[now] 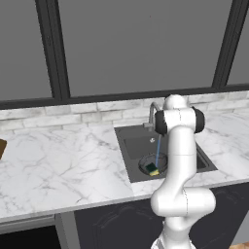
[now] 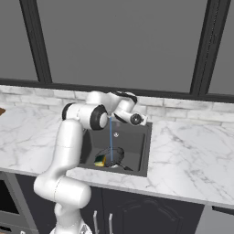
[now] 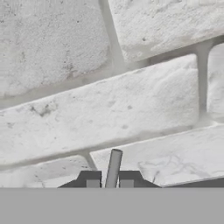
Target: Pick the pan and sponge and place them into the sink. Then turn on the water.
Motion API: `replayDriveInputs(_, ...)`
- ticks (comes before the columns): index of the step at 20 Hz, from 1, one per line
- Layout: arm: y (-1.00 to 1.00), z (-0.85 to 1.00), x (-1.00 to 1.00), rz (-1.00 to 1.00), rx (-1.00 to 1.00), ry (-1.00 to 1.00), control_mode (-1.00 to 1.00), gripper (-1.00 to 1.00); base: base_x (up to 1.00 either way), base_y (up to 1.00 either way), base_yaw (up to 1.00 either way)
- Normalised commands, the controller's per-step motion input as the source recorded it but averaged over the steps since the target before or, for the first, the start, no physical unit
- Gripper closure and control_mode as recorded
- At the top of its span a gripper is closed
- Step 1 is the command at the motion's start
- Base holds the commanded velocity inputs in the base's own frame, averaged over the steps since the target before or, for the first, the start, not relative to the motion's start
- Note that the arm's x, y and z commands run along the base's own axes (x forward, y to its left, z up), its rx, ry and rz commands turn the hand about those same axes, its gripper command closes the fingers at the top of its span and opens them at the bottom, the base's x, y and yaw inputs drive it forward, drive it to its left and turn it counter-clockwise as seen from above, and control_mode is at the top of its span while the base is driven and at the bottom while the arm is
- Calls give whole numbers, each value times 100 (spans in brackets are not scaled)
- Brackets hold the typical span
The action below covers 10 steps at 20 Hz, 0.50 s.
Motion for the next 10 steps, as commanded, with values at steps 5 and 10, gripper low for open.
replayDriveInputs(5, -39, -24, -62, 0, 2, 0, -100, 100, 0, 0, 0)
replayDriveInputs(10, -39, -21, -62, 0, 2, 0, -100, 100, 0, 0, 0)
